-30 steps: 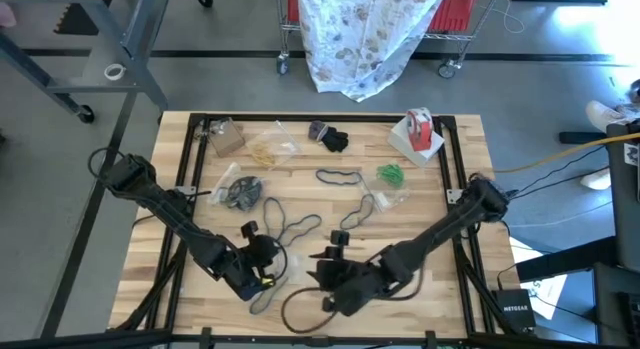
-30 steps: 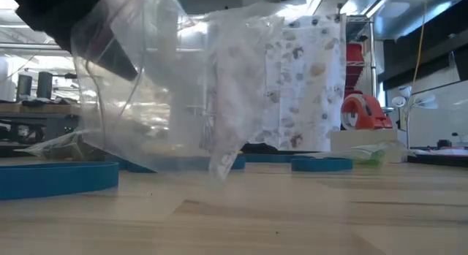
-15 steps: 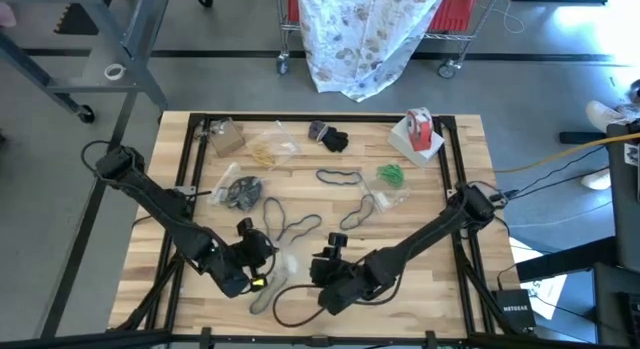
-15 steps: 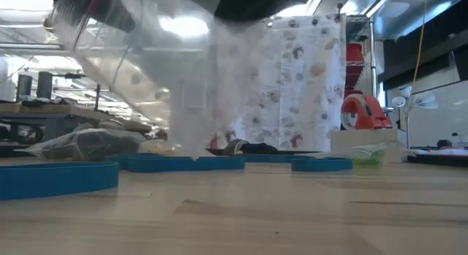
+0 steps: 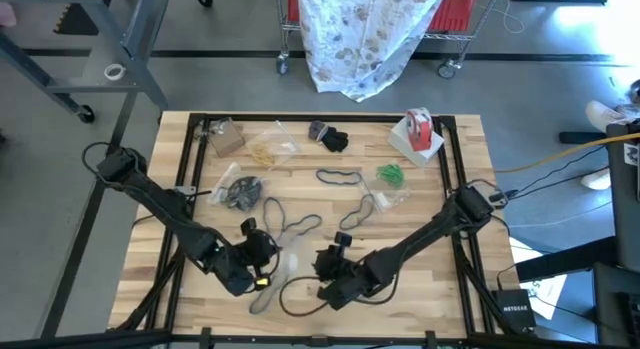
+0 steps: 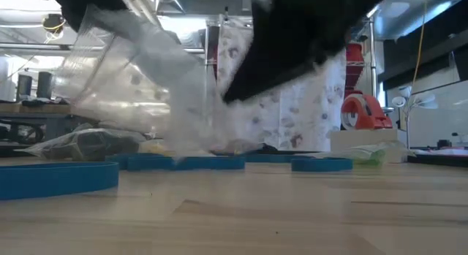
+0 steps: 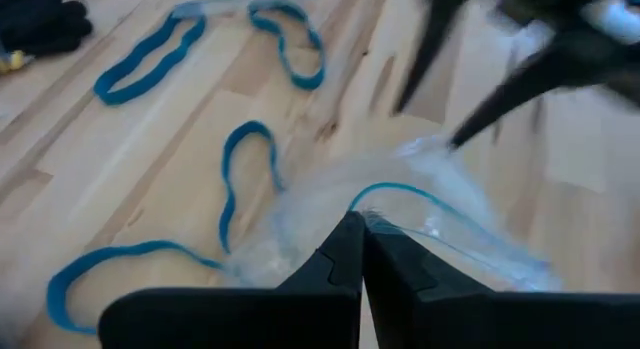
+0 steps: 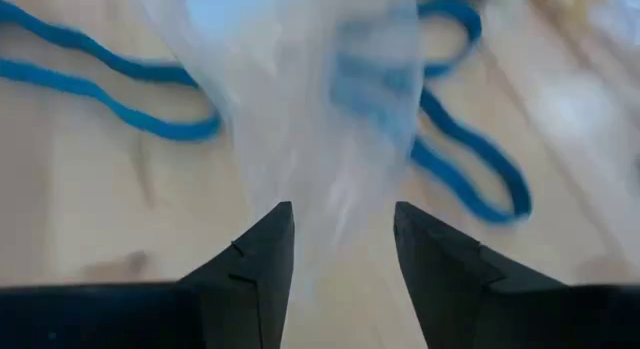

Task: Sort rubber bands
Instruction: Open the transparent zip bag

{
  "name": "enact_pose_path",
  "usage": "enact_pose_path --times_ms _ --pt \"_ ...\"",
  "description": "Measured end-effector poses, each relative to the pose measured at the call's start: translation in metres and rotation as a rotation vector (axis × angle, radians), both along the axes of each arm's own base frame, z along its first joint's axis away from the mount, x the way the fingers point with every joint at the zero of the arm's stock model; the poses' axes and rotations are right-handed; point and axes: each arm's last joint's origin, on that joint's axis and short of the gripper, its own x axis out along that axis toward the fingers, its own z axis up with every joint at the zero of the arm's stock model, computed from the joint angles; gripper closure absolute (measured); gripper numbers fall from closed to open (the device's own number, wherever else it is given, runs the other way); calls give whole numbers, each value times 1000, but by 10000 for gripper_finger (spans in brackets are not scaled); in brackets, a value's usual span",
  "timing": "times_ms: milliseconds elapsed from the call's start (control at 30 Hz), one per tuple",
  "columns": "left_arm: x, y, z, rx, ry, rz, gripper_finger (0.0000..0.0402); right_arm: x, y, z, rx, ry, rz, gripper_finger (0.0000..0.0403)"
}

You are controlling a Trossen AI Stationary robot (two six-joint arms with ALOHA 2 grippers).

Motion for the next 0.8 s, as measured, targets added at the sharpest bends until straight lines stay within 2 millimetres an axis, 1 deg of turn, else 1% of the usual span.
enact_pose_path --times_ms 67,133,233,333,400,533,667,733,800 --pt "1 -1 1 15 -5 -21 401 -4 -5 -14 14 -11 -15 238" --pt "1 0 1 39 4 -37 401 -7 -7 -23 38 -35 -19 238" --pt "4 2 -2 56 18 -29 401 -8 -8 -28 66 -66 -15 238" --pt "6 3 -5 83 37 -45 398 -8 -7 -28 68 -70 -14 238" --pt "7 3 -8 113 62 -70 384 -8 -7 -28 71 -69 -11 238" --pt "8 4 -10 201 104 -136 344 -7 -6 -28 78 -71 -8 238" --pt "4 2 -6 321 169 -237 309 -8 -6 -28 84 -66 -4 238" --pt "2 0 -2 365 198 -273 298 -8 -6 -28 92 -63 1 238" --pt "-2 -1 -1 401 236 -302 294 -8 -6 -28 99 -60 4 238"
